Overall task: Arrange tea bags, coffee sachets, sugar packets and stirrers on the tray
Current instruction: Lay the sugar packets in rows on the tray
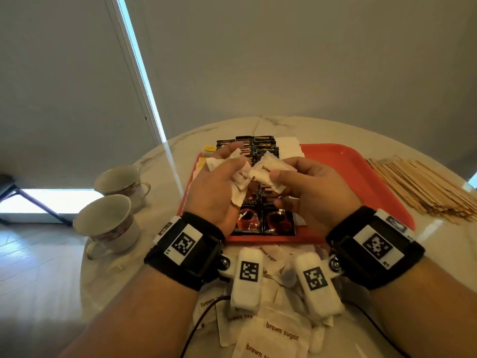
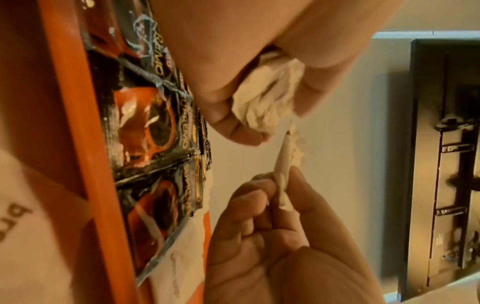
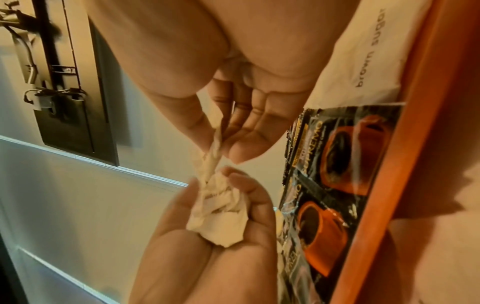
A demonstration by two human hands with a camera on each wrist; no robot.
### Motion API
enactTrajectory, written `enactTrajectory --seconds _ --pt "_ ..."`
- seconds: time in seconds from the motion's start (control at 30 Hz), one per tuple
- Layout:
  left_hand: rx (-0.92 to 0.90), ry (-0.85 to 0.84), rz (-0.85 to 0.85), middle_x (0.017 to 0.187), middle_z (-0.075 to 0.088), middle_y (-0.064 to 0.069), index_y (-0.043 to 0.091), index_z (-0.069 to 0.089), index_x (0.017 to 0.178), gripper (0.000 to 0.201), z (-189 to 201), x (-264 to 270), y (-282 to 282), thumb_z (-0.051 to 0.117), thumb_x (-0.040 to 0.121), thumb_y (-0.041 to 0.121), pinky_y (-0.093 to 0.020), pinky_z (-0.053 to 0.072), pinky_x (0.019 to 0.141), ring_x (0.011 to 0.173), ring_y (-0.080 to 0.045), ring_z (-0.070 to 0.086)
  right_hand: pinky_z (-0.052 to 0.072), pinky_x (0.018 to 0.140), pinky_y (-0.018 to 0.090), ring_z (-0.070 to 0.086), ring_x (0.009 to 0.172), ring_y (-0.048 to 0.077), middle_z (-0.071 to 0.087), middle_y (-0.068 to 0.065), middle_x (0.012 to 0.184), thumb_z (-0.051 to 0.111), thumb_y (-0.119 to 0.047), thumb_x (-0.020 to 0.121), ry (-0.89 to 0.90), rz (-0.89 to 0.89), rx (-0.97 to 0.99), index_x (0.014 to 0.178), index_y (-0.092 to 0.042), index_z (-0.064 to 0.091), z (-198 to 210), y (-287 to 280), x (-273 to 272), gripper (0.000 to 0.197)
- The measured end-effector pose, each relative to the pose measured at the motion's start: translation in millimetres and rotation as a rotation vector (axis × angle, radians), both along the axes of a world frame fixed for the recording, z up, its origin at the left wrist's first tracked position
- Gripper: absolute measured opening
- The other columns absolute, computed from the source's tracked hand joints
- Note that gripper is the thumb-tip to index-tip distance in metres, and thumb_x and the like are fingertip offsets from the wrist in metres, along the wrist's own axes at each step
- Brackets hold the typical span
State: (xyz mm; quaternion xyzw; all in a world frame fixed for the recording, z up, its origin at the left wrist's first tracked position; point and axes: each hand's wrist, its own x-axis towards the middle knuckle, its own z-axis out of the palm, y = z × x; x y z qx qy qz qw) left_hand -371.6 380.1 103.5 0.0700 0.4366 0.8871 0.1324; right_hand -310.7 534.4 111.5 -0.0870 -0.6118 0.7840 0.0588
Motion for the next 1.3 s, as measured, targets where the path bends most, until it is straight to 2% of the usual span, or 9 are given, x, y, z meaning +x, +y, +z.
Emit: enactTrajectory --seconds 0.07,0.17,0.33,0.5,0.63,0.77,0.93,1.03,1.3 --pt "-0.101 0.031 -0.066 0.102 0.076 -0.011 0.015 0.068 0.114 0.031 0 6 2 0.075 0.084 0.014 -0.033 0.06 0.067 0.087 -0.023 0.075 0.058 0.061 0.026 0.069 0.082 0.023 0.075 0.017 0.106 0.073 -0.012 0.09 0.028 0.015 -0.002 0.114 -0.006 0.07 0 -1 1 0.025" --pt "-0.207 0.054 -0.092 0.119 0.076 -0.015 0.012 0.063 0.127 0.06 -5 7 3 0.083 0.071 0.008 -0.03 0.059 0.066 0.101 -0.029 0.074 0.059 0.063 0.025 0.071 0.079 0.023 0.076 0.016 0.107 0.072 -0.014 0.089 0.049 0.052 0.002 0.117 -0.005 0.069 -2 -2 1 0.029" --pt "-0.193 -0.03 -0.043 0.115 0.076 -0.017 0.017 0.067 0.109 0.032 -3 6 0 0.072 0.088 -0.006 -0.031 0.058 0.061 0.092 -0.028 0.076 0.061 0.067 0.025 0.073 0.082 0.021 0.075 0.017 0.107 0.073 -0.003 0.085 0.072 0.068 0.015 0.117 -0.001 0.066 -2 0 3 0.033" --pt "-0.226 -0.069 -0.003 0.097 0.079 -0.013 0.015 0.067 0.1 0.008 -1 6 -1 0.072 0.096 0.009 -0.028 0.057 0.054 0.08 -0.024 0.078 0.061 0.067 0.025 0.073 0.082 0.02 0.077 0.012 0.1 0.075 0.005 0.084 0.056 0.074 0.251 0.115 -0.006 0.068 -2 1 5 0.034" --pt "-0.235 -0.051 0.017 0.091 0.08 -0.01 0.015 0.064 0.099 0.01 0 8 0 0.073 0.096 0.011 -0.03 0.06 0.056 0.08 -0.024 0.078 0.058 0.065 0.028 0.074 0.08 0.017 0.078 0.005 0.093 0.076 0.0 0.085 0.021 0.032 0.352 0.104 -0.013 0.071 2 7 5 0.024" --pt "-0.265 -0.007 -0.011 0.092 0.079 -0.01 0.012 0.064 0.106 0.015 0 11 1 0.074 0.095 0.012 -0.031 0.061 0.059 0.082 -0.024 0.078 0.058 0.063 0.029 0.069 0.072 0.017 0.077 0.009 0.088 0.073 -0.005 0.09 0.0 -0.016 0.296 0.096 -0.009 0.073 11 12 7 0.007" --pt "-0.277 -0.056 -0.02 0.083 0.072 -0.006 0.015 0.07 0.097 0.005 1 10 0 0.073 0.096 0.011 -0.031 0.058 0.054 0.072 -0.018 0.072 0.051 0.054 0.026 0.06 0.057 0.01 0.071 0.007 0.076 0.066 0.001 0.092 -0.153 -0.127 0.258 0.097 -0.005 0.073 7 30 12 0.011" --pt "-0.258 -0.083 -0.014 0.081 0.069 -0.006 0.012 0.069 0.102 0.01 1 7 0 0.071 0.094 0.005 -0.03 0.057 0.053 0.068 -0.017 0.072 0.043 0.052 0.029 0.05 0.051 0.014 0.061 0.008 0.069 0.064 0.006 0.088 -0.278 -0.223 0.237 0.09 -0.002 0.072 -2 43 20 0.011" --pt "-0.242 -0.124 -0.014 0.08 0.07 -0.007 0.013 0.072 0.091 0.014 3 6 -3 0.068 0.093 0.0 -0.03 0.057 0.053 0.067 -0.019 0.071 0.04 0.052 0.031 0.044 0.05 0.019 0.061 0.021 0.078 0.064 0.006 0.082 -0.385 -0.229 0.41 0.088 0.002 0.073 -10 52 23 0.011"
